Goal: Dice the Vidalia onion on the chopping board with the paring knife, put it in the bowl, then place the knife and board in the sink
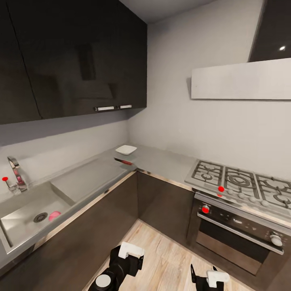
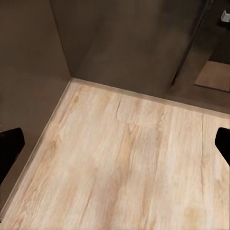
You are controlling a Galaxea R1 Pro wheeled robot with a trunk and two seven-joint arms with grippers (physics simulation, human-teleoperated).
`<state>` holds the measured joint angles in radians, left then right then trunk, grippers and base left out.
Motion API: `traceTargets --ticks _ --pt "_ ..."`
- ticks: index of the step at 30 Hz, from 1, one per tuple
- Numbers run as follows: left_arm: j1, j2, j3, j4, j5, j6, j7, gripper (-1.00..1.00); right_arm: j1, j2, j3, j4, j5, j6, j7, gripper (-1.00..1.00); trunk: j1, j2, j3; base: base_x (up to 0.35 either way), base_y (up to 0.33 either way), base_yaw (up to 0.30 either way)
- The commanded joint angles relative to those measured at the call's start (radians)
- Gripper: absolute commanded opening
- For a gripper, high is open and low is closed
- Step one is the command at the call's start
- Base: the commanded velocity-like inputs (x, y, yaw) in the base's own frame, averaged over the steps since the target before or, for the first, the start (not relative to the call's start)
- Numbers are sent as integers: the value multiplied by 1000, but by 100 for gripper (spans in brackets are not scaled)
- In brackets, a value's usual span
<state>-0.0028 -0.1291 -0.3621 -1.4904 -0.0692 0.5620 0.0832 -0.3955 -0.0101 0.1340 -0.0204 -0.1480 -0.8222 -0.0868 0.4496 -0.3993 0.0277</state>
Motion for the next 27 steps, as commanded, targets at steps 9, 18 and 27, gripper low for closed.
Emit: traceTargets --ticks 9,18,27 --pt "-98 -17 1 -42 -8 61 116 100 0 3 9 0 -8 2 -4 100 0 -1 0 1 0 0" --pt "-480 -19 6 1 12 275 175 100 0 3 9 2 -8 4 -4 100 0 -1 0 0 0 0" --pt "-1033 -23 139 391 228 433 179 100 1 11 10 4 -7 190 -1 100 0 -1 0 0 0 0"
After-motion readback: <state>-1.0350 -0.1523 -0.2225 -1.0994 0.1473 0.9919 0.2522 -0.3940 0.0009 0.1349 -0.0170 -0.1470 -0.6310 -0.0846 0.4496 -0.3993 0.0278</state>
